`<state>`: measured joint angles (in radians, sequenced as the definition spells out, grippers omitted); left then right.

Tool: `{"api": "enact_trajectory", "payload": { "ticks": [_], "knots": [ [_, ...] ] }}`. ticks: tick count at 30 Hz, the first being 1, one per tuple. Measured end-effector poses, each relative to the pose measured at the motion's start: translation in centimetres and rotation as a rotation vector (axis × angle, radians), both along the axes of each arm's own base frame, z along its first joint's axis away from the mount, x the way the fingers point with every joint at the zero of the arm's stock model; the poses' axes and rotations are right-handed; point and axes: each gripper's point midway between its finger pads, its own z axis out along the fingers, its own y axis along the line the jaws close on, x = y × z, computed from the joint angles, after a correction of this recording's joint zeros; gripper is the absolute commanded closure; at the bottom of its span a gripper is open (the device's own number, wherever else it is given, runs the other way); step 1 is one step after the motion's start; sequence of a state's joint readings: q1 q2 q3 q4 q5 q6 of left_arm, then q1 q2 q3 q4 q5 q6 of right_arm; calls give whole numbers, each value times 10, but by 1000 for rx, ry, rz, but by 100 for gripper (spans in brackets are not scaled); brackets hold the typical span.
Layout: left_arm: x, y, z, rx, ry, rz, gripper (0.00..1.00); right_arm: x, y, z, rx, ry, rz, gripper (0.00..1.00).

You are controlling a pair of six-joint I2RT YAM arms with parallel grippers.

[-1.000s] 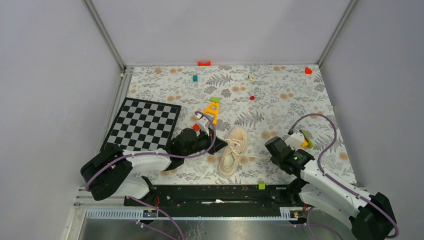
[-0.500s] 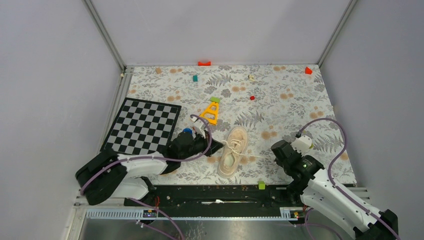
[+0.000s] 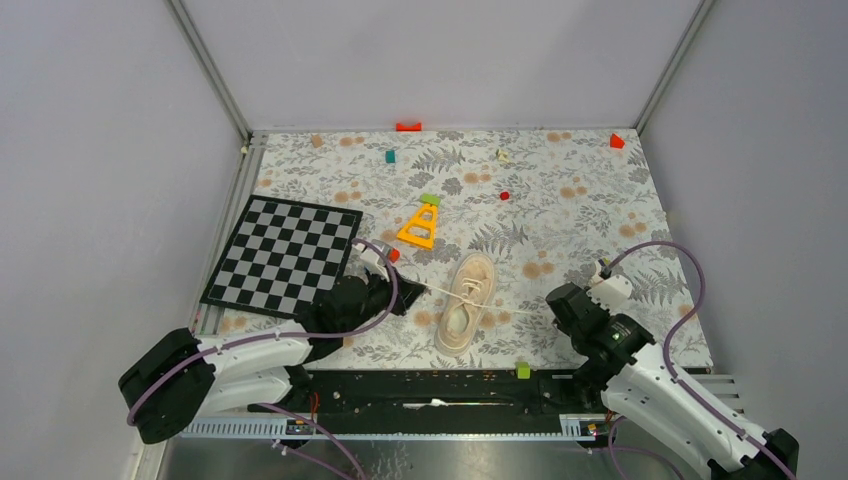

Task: Tie the shoes
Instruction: Wrap the shoelace around the shoelace.

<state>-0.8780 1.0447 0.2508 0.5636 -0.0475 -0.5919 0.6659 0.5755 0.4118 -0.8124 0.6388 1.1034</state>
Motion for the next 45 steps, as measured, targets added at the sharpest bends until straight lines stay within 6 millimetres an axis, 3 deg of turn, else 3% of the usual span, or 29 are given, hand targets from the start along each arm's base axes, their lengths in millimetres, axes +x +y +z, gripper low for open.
{"api": "enact_trajectory", "payload": {
  "ticks": [5, 14, 15, 16, 17, 18, 23, 25, 27, 28, 30, 34, 41, 45],
  "knots": [
    [0, 4, -8, 38, 11, 7, 100, -2, -1, 2, 18, -10, -14, 100],
    [-6, 6, -57, 158, 117, -14, 100, -7, -4, 1, 32, -8, -34, 100],
    [-8, 4, -60, 167, 128, -25, 100, -7, -4, 1, 30, -7, -33, 98],
    [-9, 2, -61, 170, 136, -38, 100, -7, -4, 1, 27, -4, -31, 88],
    [-9, -1, -60, 171, 141, -48, 100, -7, -4, 1, 24, -2, -28, 74],
    [-8, -4, -57, 168, 140, -56, 100, -7, -5, 1, 19, 1, -22, 66],
    [2, -20, -29, 133, 96, -78, 100, -2, -2, 17, -4, -19, 36, 51],
    [6, -25, -21, 129, 82, -84, 100, 3, 1, 30, -8, -45, 67, 51],
    [7, -28, -16, 127, 73, -90, 100, 9, 8, 43, -2, -75, 113, 58],
    [8, -29, -14, 127, 70, -94, 100, 13, 15, 48, 7, -88, 150, 61],
    [8, -31, -13, 133, 72, -104, 100, 23, 37, 58, 42, -122, 264, 56],
    [7, -33, -16, 147, 86, -117, 100, 39, 103, 70, 135, -162, 583, 48],
    [11, -40, -2, 133, 65, -128, 100, 35, 214, 73, 130, -126, 1144, 48],
    [10, -39, 2, 132, 60, -130, 100, 36, 244, 72, 147, -146, 1267, 55]
  ]
}}
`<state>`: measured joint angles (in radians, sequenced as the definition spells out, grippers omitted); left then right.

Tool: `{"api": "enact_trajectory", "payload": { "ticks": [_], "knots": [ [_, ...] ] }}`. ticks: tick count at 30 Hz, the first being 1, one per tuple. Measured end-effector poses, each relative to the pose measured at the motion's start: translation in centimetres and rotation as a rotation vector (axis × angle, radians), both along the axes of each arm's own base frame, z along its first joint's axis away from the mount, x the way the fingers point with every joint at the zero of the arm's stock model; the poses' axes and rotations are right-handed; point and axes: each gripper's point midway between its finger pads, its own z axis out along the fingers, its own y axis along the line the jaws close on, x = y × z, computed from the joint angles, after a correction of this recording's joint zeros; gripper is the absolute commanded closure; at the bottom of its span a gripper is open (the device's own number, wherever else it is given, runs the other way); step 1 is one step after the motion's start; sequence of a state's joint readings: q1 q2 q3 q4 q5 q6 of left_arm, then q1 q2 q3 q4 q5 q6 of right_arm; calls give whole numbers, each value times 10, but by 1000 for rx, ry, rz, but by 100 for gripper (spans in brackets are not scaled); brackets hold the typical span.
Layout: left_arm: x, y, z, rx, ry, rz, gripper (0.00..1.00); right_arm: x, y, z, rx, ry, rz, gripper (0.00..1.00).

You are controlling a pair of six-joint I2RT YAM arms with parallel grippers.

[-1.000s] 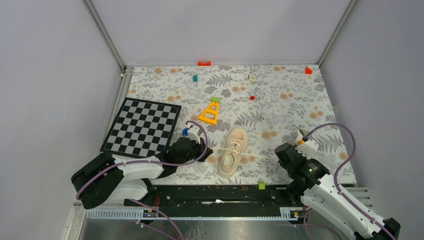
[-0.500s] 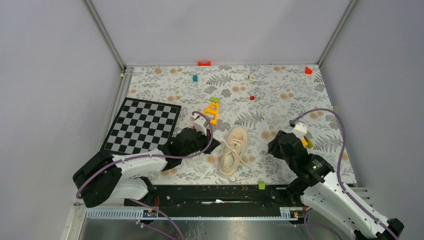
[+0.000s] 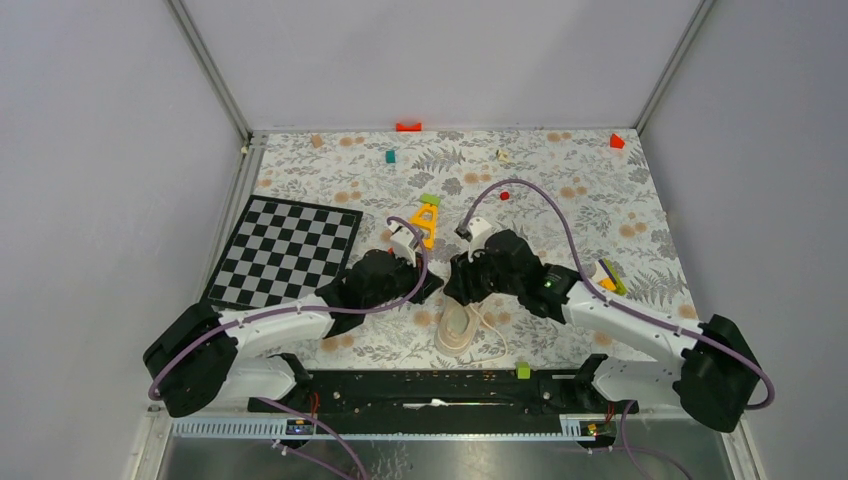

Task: Tie the shoes
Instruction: Wrap the shoelace around the shoelace.

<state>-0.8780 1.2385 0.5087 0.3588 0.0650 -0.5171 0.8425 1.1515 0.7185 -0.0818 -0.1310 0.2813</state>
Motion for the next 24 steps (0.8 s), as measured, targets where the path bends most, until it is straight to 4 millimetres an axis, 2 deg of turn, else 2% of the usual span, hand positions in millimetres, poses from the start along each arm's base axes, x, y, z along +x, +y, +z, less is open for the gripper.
{"api": "enact_trajectory", "payload": {
  "ticks": [3, 6, 11, 14, 17, 22, 24],
  "knots": [
    [-1, 1, 0, 5, 0, -5, 100, 4, 10, -3, 4, -6, 29, 60],
    [-2, 1, -2, 10, 4, -6, 100, 8, 14, -5, 2, -12, 37, 61],
    [-2, 2, -2, 14, 0, -9, 100, 15, 16, -6, -11, -26, 27, 56],
    [-2, 2, -2, 14, -1, -10, 100, 18, 13, -8, -27, -35, 8, 49],
    [-2, 2, -2, 16, -3, -11, 100, 22, 11, -8, -39, -49, -9, 49],
    [-2, 1, -2, 15, -4, -12, 100, 25, 10, -13, -59, -52, -18, 64],
    [-1, 2, -2, 19, -4, -10, 100, 26, 11, -16, -67, -46, -17, 75]
  ]
}}
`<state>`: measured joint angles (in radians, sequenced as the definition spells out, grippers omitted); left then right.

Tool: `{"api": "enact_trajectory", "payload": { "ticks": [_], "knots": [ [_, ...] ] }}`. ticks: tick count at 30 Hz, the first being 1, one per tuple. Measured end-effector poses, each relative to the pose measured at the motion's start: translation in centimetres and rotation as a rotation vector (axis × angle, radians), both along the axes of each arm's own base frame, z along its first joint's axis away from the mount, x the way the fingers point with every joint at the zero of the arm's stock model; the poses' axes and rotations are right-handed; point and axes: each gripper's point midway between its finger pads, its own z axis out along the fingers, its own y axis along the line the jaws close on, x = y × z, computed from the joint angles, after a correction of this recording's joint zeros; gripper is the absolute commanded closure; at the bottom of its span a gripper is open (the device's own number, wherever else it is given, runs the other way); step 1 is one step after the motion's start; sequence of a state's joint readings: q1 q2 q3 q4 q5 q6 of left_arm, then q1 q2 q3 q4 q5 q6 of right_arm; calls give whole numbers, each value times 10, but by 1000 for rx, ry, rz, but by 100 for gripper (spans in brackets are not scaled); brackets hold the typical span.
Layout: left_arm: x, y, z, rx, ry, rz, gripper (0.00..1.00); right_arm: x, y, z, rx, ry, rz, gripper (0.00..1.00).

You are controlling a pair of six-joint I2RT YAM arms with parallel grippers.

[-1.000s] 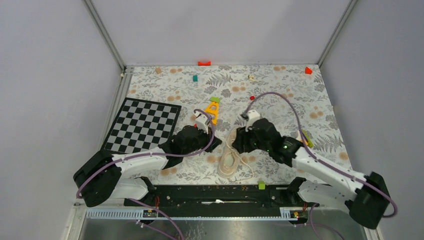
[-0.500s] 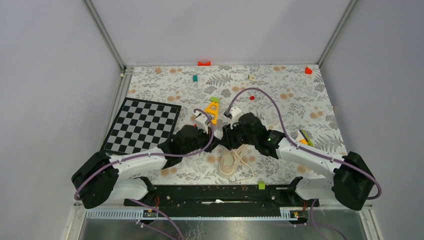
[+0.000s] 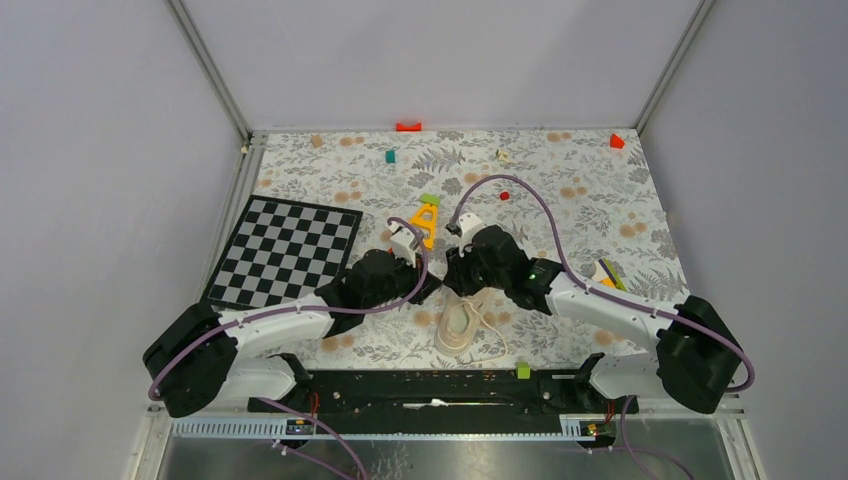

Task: Tie the shoes
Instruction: Wrap the shoelace around the shoelace.

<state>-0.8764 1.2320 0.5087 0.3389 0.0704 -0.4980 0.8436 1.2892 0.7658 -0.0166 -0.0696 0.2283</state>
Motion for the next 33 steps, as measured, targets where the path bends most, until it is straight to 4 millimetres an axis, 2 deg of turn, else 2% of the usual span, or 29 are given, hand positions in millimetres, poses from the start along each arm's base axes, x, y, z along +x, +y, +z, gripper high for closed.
{"api": "enact_trajectory", "payload": {
  "ticks": [1, 2, 3, 4, 6, 7, 9, 14, 21, 24, 28, 33],
  "knots": [
    [0, 1, -1, 2, 1, 2, 100, 0, 0, -2, -3, 3, -1, 84],
    [0, 1, -1, 2, 1, 1, 100, 0, 0, -3, -7, 5, 0, 99],
    [0, 1, 0, 2, 1, 1, 100, 0, 0, -3, -5, 6, -3, 100],
    [0, 1, 0, 2, 1, 1, 93, 2, 0, -2, 1, 2, -11, 100],
    [0, 1, -1, 6, -2, 0, 65, 3, -1, 2, 17, -17, -27, 100],
    [0, 1, -1, 7, -4, -3, 56, 3, -5, 4, 23, -27, -39, 100],
    [0, 1, -1, 18, -16, -15, 48, 2, -12, 9, 34, -49, -65, 100],
    [-3, 0, -2, 24, -25, -45, 45, 2, -25, 16, 57, -82, -122, 100],
    [-7, -3, -2, 35, -49, -94, 44, -6, -39, 5, 65, -66, -171, 100],
    [-7, -3, 3, 41, -85, -112, 45, -10, -46, 3, 74, -66, -190, 100],
    [-5, -3, 18, 25, -154, -126, 43, -12, -50, 9, 100, -81, -202, 100],
    [-2, -8, 18, 51, -193, -159, 42, -12, -50, 13, 111, -89, -203, 100]
  ]
}}
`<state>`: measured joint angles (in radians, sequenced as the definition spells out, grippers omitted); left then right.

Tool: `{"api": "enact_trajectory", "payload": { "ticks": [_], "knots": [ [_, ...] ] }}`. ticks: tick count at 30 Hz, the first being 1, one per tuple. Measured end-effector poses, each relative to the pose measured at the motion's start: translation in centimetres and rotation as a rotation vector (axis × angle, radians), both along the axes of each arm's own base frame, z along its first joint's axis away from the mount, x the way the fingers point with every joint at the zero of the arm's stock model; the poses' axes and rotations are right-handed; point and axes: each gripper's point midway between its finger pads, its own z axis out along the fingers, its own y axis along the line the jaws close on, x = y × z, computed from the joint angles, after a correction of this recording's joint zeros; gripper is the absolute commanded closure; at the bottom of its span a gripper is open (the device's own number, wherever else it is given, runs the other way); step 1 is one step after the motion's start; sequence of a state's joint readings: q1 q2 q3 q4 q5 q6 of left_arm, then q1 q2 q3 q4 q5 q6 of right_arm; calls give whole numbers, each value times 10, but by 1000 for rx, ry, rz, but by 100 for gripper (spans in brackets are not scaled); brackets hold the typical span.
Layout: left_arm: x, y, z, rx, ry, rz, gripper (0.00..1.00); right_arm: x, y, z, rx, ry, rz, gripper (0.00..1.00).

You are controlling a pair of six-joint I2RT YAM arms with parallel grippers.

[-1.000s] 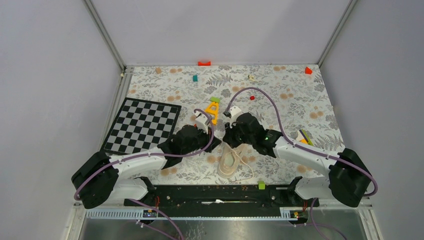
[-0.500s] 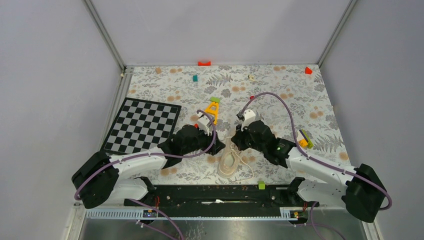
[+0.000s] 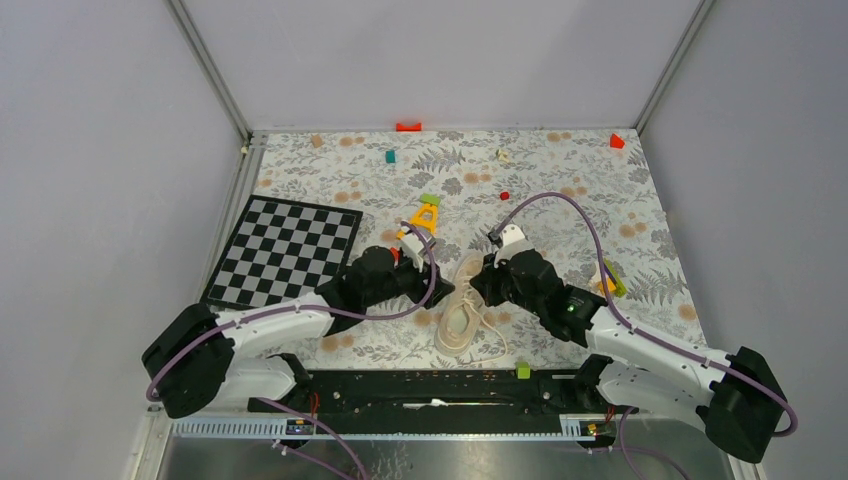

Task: Tie the shoes
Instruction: Wrap the shoelace around the shoelace.

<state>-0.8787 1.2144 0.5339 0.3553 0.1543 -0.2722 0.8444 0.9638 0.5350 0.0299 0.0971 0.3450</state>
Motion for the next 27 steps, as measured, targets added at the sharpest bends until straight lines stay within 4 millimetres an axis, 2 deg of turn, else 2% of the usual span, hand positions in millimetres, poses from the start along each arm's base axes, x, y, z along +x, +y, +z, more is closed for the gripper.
{"api": "enact_trajectory", "payload": {
  "ticks": [13, 14, 15, 16, 17, 27],
  "knots": [
    [3, -22, -6, 31, -65, -97, 55, -2, -2, -4, -16, 15, 1, 100],
    [3, -23, -8, 35, -63, -103, 61, -2, -2, -4, -16, 15, 1, 100],
    [3, -23, -10, 38, -62, -106, 72, -2, -2, -4, -15, 15, 1, 100],
    [3, -24, -13, 44, -58, -111, 88, -2, -2, -4, -16, 15, 1, 100],
    [2, -25, -15, 49, -56, -119, 99, -2, -2, -4, -16, 16, 1, 100],
    [-14, -26, -26, 53, 54, -157, 100, -6, -1, -1, 2, 20, 15, 100]
  ]
}}
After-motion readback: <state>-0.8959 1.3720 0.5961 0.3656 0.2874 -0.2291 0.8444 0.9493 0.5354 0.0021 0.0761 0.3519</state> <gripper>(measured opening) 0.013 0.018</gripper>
